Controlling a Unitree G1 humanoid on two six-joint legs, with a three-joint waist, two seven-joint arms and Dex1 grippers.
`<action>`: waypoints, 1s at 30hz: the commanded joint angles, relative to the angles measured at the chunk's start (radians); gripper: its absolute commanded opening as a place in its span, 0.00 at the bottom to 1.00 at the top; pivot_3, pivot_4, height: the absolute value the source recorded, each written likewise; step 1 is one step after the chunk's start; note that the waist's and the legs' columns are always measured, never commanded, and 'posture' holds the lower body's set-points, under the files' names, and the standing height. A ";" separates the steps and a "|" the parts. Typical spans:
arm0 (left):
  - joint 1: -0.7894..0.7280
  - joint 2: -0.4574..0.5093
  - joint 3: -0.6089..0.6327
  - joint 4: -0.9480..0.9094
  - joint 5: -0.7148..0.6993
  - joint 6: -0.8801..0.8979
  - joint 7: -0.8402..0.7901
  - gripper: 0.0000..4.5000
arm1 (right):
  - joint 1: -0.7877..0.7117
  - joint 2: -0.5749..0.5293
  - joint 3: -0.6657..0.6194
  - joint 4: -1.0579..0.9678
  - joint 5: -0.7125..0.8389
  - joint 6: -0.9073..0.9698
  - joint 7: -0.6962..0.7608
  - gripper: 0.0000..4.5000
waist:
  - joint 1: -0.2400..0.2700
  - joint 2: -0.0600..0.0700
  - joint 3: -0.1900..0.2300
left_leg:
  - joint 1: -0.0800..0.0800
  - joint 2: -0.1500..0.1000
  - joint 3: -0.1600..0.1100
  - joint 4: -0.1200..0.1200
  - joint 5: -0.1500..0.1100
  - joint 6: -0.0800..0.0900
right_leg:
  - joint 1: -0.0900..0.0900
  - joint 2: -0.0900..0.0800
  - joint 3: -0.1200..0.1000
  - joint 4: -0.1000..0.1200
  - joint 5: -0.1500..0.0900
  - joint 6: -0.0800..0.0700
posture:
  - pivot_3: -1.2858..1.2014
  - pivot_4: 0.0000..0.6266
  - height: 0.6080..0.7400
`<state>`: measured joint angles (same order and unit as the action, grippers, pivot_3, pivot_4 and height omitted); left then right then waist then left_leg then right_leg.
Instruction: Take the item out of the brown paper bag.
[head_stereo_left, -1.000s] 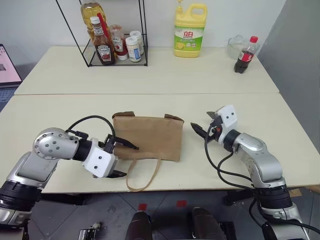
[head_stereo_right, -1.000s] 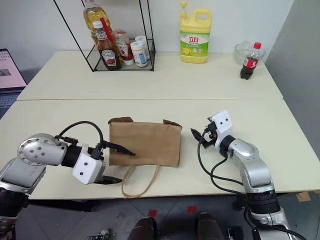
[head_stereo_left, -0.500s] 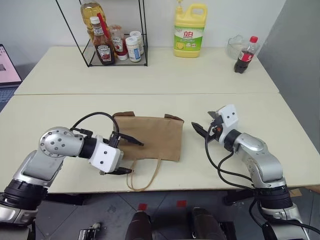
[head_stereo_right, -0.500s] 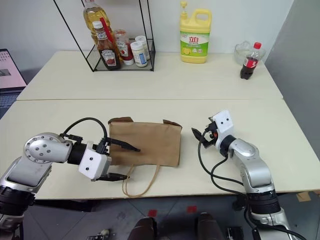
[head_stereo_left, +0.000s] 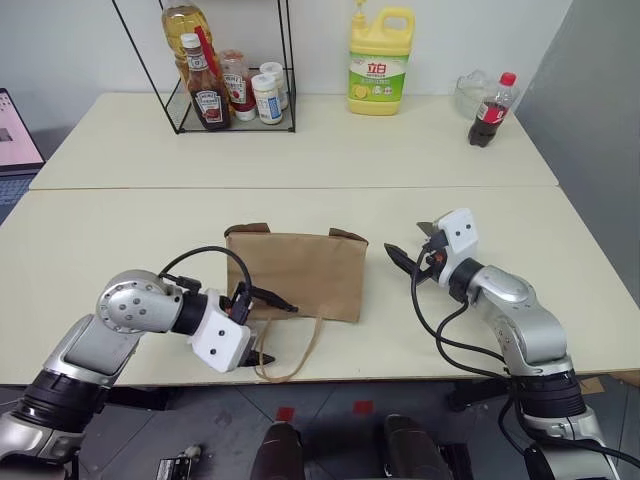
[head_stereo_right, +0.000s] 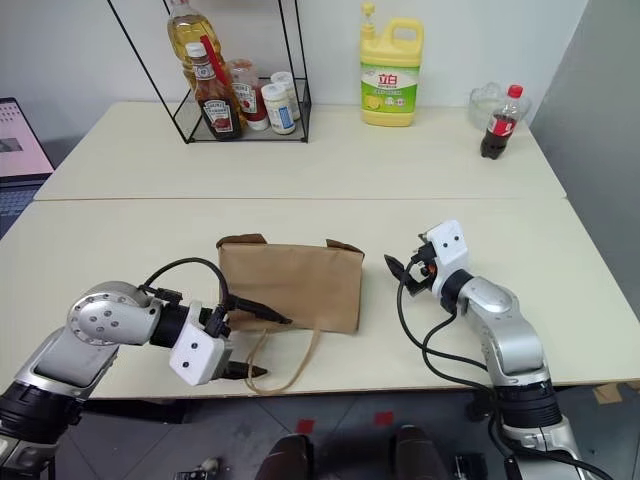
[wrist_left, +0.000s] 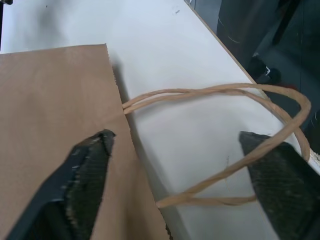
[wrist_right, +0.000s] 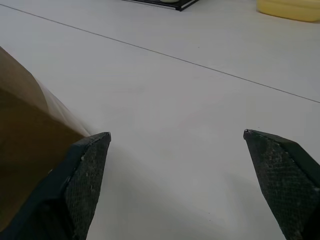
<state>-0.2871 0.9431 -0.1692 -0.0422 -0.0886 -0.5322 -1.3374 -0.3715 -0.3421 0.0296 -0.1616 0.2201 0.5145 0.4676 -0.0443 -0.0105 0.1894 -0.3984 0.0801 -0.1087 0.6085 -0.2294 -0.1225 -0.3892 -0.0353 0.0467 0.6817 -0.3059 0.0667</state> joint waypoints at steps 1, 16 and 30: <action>-0.017 -0.002 -0.005 -0.001 -0.004 -0.018 0.010 0.66 | -0.008 -0.005 -0.027 -0.036 0.008 -0.004 -0.012 1.00 | 0.000 0.000 0.000 | 0.000 0.000 0.000 0.000 0.000 0.000 | 0.000 0.000 0.000 0.000 0.000 0.000 | 0.52 0.24 1.00; -0.094 -0.097 0.052 -0.079 -0.118 0.501 0.157 0.00 | 0.105 -0.115 -0.019 -0.130 0.010 -0.018 0.075 1.00 | 0.002 0.000 0.000 | 0.000 0.000 0.000 0.001 0.000 0.000 | 0.001 0.000 0.000 0.000 0.000 0.000 | 0.52 0.24 1.00; -0.166 -0.198 0.101 -0.179 -0.259 1.023 0.334 0.00 | 0.347 -0.400 0.175 -0.122 -0.339 -0.974 0.318 1.00 | 0.010 -0.001 -0.001 | 0.002 0.000 -0.001 0.003 0.000 0.000 | 0.004 0.000 0.000 0.000 0.000 0.001 | 0.52 0.24 1.00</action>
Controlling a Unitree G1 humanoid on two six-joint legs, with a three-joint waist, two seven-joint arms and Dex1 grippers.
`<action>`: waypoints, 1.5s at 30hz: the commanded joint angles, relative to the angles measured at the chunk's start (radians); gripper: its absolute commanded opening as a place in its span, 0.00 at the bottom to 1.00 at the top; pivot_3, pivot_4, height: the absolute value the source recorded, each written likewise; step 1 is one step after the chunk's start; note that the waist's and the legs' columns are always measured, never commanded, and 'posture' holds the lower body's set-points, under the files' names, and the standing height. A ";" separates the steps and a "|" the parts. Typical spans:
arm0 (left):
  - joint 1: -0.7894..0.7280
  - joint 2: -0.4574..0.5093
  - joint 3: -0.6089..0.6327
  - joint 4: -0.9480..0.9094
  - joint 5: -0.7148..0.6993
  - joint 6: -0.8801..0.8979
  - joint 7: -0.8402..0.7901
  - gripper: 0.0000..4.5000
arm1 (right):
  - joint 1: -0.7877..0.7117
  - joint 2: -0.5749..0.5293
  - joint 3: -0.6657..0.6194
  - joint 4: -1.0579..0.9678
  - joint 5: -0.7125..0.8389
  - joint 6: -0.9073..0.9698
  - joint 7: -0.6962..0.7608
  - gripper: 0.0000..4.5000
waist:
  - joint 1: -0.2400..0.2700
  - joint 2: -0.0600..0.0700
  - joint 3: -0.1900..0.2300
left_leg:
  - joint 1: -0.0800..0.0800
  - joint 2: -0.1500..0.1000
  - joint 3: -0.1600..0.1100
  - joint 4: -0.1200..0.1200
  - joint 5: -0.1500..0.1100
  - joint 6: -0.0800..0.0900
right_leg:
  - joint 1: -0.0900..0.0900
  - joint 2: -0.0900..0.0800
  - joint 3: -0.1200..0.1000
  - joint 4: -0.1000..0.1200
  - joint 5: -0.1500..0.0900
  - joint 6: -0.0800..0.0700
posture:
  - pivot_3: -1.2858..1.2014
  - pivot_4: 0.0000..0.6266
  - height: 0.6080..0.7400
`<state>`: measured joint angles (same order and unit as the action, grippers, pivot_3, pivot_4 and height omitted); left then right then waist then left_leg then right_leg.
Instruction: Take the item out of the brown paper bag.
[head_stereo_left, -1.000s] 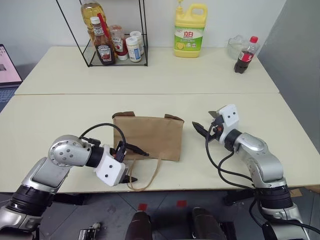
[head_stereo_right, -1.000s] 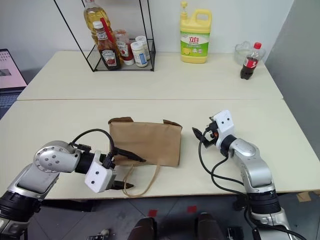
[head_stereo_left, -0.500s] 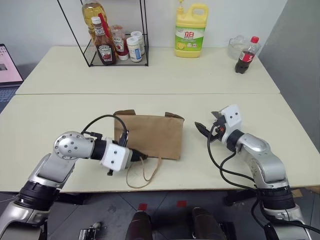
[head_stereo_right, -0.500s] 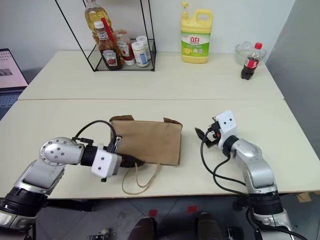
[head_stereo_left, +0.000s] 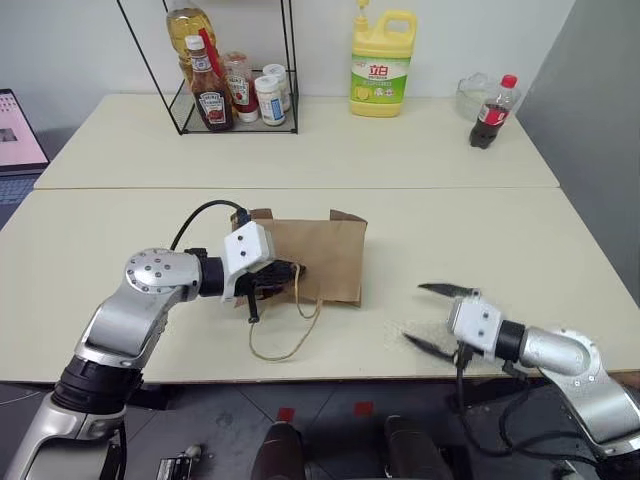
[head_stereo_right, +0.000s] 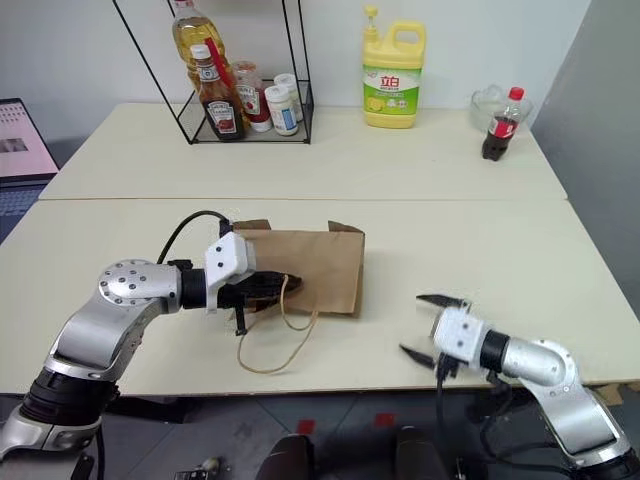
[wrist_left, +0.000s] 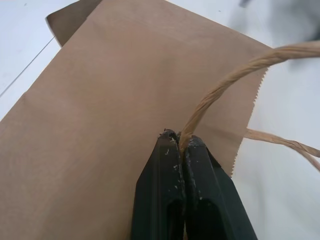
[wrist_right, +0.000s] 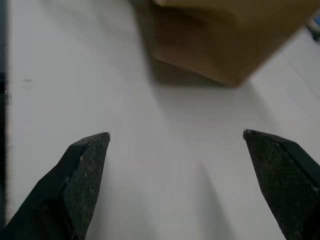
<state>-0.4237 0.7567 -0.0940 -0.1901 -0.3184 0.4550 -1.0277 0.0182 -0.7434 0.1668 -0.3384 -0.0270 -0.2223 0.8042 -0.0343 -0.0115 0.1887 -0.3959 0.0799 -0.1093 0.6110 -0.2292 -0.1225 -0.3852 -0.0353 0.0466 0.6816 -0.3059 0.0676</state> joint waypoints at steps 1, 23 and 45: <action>-0.033 -0.015 0.025 -0.031 -0.028 0.043 0.027 0.00 | -0.060 0.009 0.055 0.083 -0.113 -0.297 -0.026 1.00 | 0.000 0.000 0.000 | 0.000 0.000 0.000 0.000 0.000 0.000 | 0.000 0.000 0.000 0.000 0.000 0.000 | 0.52 0.24 1.00; -0.058 -0.054 0.027 -0.074 -0.057 0.173 0.081 0.00 | -0.471 0.367 0.347 0.627 -0.446 -0.742 -0.244 1.00 | 0.002 -0.001 0.000 | 0.000 0.000 0.000 0.000 0.002 -0.004 | 0.001 0.000 0.000 0.000 0.000 0.000 | 0.52 0.24 1.00; -0.113 -0.066 0.037 -0.040 -0.077 0.276 0.125 0.00 | -0.521 0.393 0.371 0.729 -0.440 -0.713 -0.310 0.01 | 0.002 -0.001 0.000 | 0.001 0.000 0.000 0.000 0.001 -0.002 | 0.001 0.000 0.000 0.000 0.000 0.000 | 0.52 0.24 1.00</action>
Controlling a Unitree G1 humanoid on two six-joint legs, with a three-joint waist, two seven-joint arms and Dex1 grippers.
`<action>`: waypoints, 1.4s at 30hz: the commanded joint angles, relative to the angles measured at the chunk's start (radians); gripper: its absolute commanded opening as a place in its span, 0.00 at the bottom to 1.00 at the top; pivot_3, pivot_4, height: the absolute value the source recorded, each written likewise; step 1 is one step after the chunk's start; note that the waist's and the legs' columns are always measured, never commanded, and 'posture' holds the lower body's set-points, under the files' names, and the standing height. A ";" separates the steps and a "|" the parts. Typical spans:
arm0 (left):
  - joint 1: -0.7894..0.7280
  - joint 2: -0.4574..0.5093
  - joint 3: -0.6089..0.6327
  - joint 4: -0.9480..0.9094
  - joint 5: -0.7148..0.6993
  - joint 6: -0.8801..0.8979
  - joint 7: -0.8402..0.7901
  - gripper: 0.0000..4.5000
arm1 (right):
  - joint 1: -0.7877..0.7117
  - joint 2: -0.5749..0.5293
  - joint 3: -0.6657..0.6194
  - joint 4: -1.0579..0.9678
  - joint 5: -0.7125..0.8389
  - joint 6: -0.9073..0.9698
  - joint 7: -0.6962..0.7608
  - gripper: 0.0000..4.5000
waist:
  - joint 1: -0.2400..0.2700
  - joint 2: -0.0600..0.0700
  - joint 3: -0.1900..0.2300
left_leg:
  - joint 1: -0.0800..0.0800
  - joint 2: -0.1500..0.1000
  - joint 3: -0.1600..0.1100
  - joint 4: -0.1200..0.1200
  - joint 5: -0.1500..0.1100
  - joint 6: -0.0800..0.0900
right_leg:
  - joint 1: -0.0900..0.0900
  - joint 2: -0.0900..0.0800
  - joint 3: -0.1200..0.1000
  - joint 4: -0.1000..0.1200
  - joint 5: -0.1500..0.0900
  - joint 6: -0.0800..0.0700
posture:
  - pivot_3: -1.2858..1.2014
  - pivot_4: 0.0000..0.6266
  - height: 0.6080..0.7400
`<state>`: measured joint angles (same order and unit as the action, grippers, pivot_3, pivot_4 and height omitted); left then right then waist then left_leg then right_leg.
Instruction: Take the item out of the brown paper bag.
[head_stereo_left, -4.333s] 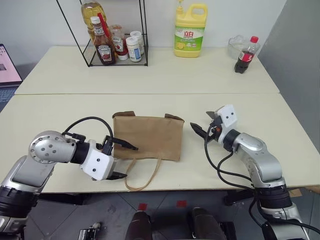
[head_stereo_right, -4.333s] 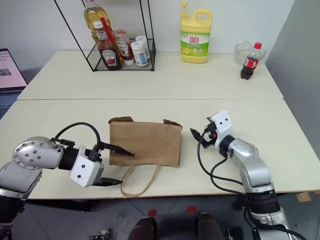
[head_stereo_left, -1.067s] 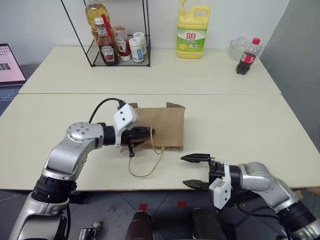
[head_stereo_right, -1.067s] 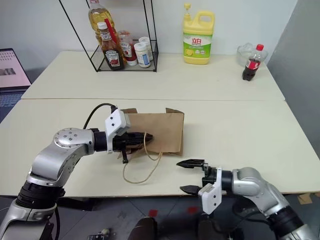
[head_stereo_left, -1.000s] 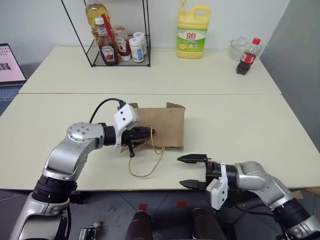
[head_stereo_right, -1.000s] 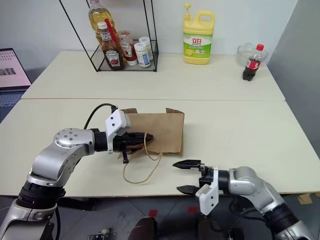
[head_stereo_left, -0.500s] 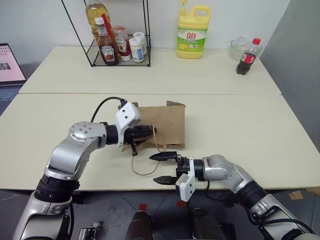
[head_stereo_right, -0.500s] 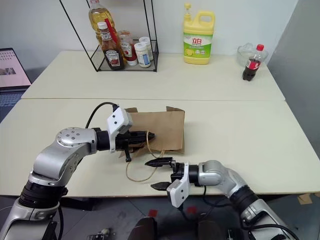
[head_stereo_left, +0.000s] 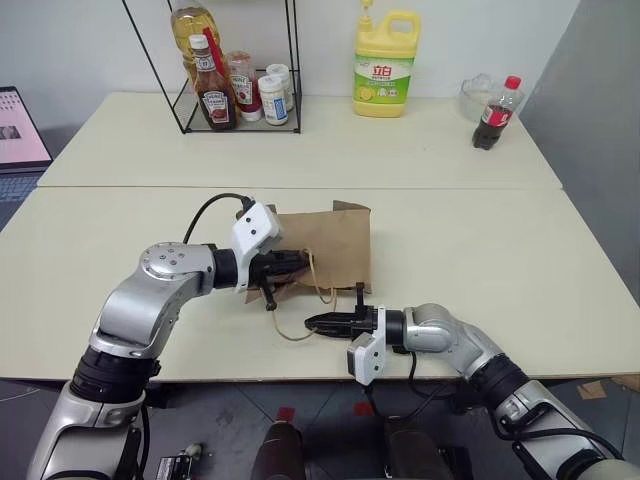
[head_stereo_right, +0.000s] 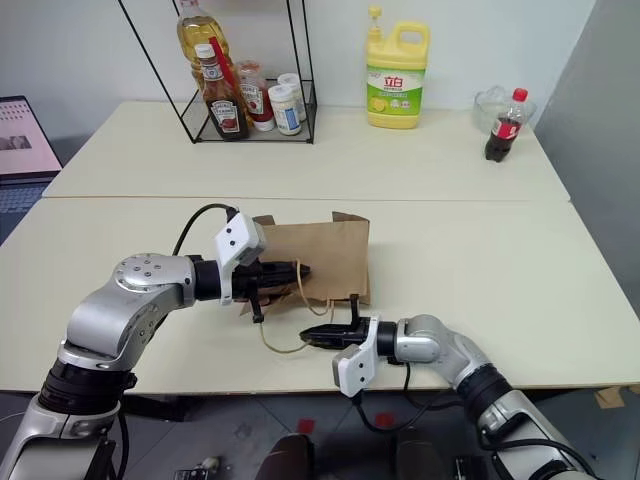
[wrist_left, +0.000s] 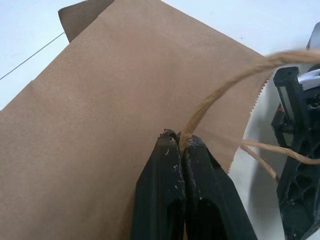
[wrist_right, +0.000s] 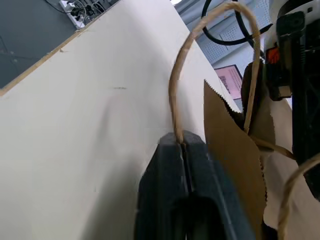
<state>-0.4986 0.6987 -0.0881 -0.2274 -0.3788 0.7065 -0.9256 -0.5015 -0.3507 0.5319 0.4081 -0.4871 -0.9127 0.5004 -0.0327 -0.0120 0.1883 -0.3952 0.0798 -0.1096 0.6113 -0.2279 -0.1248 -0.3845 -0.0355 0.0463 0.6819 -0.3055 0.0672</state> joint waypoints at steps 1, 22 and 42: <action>-0.049 -0.007 0.028 0.007 -0.014 0.033 0.027 0.00 | 0.000 0.001 0.008 -0.019 0.018 -0.022 -0.007 0.01 | 0.000 0.000 0.000 | 0.000 0.000 0.000 0.000 0.000 0.000 | 0.000 0.000 0.000 0.000 0.000 0.000 | 0.52 0.24 1.00; -0.391 -0.036 0.074 0.202 -0.129 0.401 0.092 0.00 | -0.022 -0.039 0.073 0.052 -0.049 0.114 0.083 0.01 | -0.001 -0.001 -0.001 | 0.002 0.000 -0.001 0.000 0.001 -0.001 | 0.002 0.000 0.000 0.000 0.000 0.000 | 0.52 0.24 1.00; -0.331 0.129 -0.073 0.100 -0.077 0.168 -0.148 0.00 | -0.069 -0.033 0.058 0.044 0.021 0.175 0.098 0.01 | -0.003 -0.001 -0.001 | 0.005 0.000 -0.001 0.000 0.001 -0.002 | 0.005 0.000 0.000 0.000 0.000 0.000 | 0.52 0.24 1.00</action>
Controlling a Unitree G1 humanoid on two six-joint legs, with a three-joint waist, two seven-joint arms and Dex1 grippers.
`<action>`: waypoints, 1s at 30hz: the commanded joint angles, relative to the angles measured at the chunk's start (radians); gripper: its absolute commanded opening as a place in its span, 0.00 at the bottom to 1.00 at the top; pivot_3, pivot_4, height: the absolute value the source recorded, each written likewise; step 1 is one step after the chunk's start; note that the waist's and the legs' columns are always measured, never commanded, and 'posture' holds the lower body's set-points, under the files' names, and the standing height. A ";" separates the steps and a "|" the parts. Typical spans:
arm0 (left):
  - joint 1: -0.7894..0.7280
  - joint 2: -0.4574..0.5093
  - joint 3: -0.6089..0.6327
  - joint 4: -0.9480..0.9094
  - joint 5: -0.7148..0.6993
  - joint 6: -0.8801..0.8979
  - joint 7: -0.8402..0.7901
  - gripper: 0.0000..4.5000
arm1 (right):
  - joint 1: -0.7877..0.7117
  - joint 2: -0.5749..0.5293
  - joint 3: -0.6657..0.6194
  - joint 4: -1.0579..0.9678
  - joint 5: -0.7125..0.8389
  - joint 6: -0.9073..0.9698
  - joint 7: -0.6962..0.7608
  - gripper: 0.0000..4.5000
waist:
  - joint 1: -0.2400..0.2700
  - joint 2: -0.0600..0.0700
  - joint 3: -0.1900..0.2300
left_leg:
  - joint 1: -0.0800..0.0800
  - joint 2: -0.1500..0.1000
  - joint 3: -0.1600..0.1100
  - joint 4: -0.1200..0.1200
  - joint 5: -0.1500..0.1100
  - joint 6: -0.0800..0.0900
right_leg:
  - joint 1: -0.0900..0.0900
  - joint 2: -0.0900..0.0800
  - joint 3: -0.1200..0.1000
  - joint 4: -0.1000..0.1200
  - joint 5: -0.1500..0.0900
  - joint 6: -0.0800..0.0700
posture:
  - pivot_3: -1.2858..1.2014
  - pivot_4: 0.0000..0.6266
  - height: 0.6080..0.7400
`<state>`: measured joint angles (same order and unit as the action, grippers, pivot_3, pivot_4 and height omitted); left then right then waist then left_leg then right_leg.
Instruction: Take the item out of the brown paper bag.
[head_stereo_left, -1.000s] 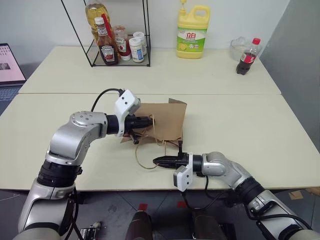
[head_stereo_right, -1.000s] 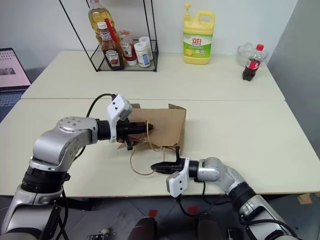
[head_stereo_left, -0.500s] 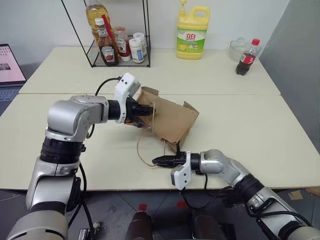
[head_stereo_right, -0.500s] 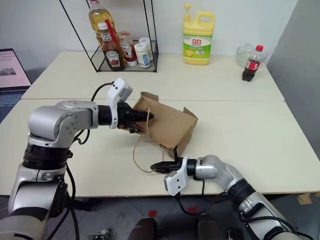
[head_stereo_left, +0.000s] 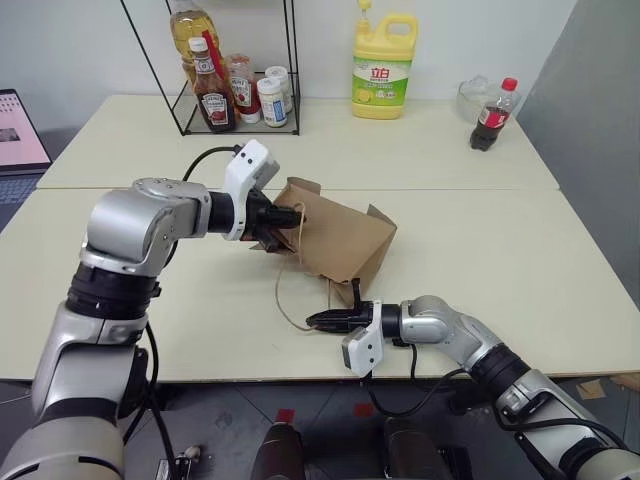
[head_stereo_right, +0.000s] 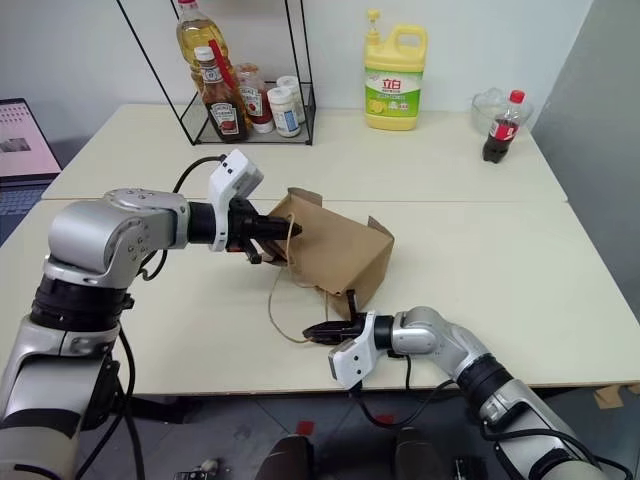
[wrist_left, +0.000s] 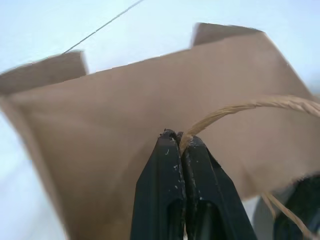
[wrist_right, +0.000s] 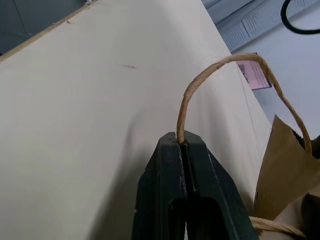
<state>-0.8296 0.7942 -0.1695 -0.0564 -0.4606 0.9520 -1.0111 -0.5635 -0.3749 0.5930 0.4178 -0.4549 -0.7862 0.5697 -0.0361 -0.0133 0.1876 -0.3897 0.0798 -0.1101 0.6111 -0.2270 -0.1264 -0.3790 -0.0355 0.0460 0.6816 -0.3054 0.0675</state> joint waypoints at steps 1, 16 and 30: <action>0.008 0.044 0.006 -0.081 0.005 -0.095 -0.085 0.00 | -0.012 -0.006 -0.006 0.033 -0.005 0.054 0.031 0.01 | 0.001 0.000 0.000 | 0.000 0.000 0.000 0.000 0.000 0.000 | 0.000 0.000 0.000 0.000 0.000 0.000 | 0.52 0.24 1.00; 0.052 0.149 0.001 -0.073 0.013 -0.289 -0.378 0.00 | -0.017 0.003 -0.017 0.019 0.014 0.070 0.048 0.01 | -0.007 0.000 0.000 | 0.000 0.000 0.000 0.000 -0.002 0.004 | 0.000 0.000 0.000 0.000 0.000 0.000 | 0.52 0.24 1.00; -0.053 0.030 0.026 0.018 -0.027 -0.220 -0.345 0.00 | -0.018 0.003 -0.013 0.012 0.017 0.083 0.051 0.01 | -0.010 0.000 0.000 | 0.000 0.000 0.000 0.000 -0.002 0.004 | 0.000 0.000 0.000 0.000 0.000 0.000 | 0.52 0.24 1.00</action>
<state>-0.8300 0.8380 -0.1929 -0.0326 -0.4518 0.7136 -1.3727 -0.5760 -0.3606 0.5922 0.4153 -0.4217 -0.7316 0.6113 -0.0465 -0.0136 0.1877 -0.3901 0.0799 -0.1103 0.6109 -0.2288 -0.1226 -0.3794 -0.0352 0.0458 0.6818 -0.3055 0.0674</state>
